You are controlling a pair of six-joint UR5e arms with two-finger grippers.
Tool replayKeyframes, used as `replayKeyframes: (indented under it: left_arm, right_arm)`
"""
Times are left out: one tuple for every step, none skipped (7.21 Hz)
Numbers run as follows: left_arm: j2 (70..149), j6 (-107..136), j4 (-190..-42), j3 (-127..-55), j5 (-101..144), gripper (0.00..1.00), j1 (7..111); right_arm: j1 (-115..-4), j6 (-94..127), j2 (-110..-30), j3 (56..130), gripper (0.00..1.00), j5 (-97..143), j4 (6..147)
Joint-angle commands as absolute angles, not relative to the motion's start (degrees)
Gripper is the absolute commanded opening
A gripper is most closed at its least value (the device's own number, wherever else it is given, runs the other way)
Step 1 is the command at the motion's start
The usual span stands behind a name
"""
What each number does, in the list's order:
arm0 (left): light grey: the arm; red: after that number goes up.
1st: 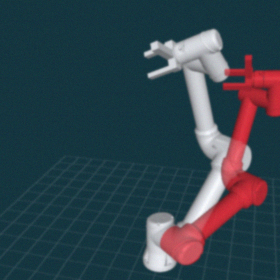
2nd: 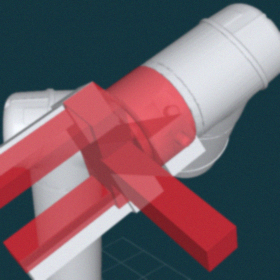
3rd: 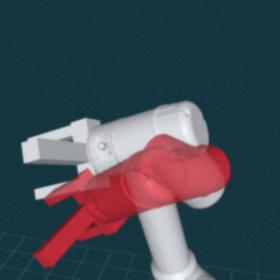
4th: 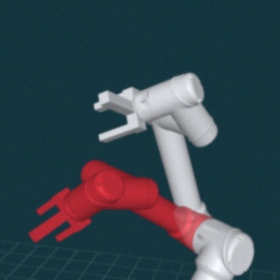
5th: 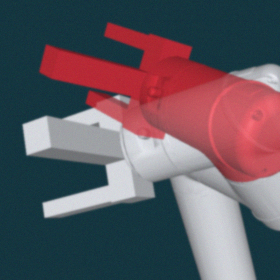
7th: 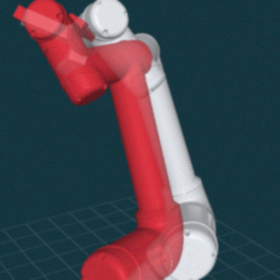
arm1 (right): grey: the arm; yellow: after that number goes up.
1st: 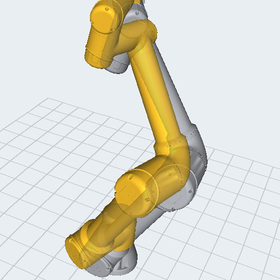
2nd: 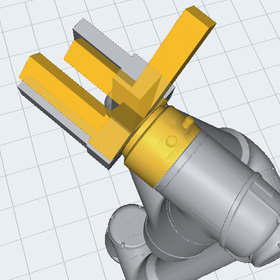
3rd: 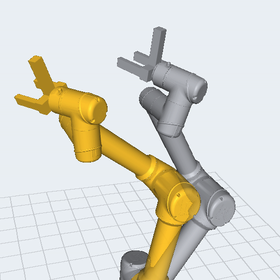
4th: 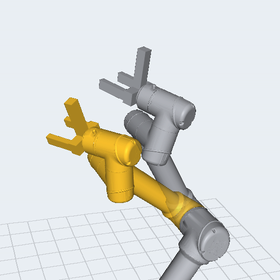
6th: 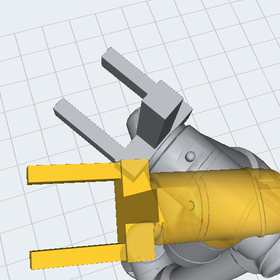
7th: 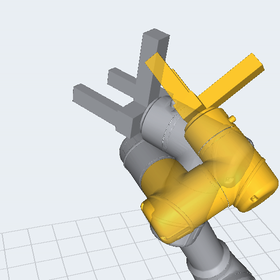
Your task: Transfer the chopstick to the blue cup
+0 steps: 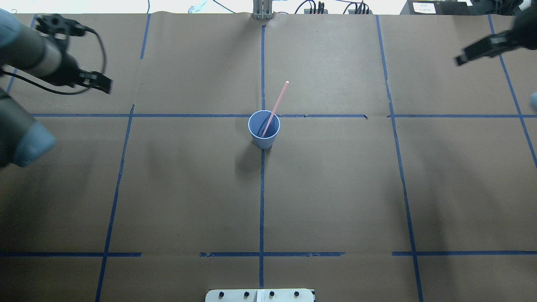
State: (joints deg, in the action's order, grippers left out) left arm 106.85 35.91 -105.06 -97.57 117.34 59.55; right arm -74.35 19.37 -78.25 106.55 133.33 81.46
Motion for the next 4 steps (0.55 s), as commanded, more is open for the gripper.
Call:
replayKeyframes:
  left_arm:
    - [99.2, 13.6, -104.2, -96.7, 126.7, 1.00, 72.9]
    - [98.0, 5.7, -100.1, -96.5, 128.4, 1.00, 78.0]
    - [98.0, -3.0, -92.8, -96.5, 130.6, 1.00, 83.8]
    - [98.5, -11.5, -81.9, -96.5, 132.1, 1.00, 89.4]
  right_arm:
    - [-83.6, 3.5, -83.5, 104.8, 1.00, 134.5, 92.3]
    - [-86.4, -3.5, -83.6, 101.4, 1.00, 134.5, 96.1]
    - [-88.3, -10.7, -83.4, 94.8, 1.00, 134.6, 96.6]
    - [-89.0, -11.8, -83.7, 92.5, 1.00, 133.7, 96.6]
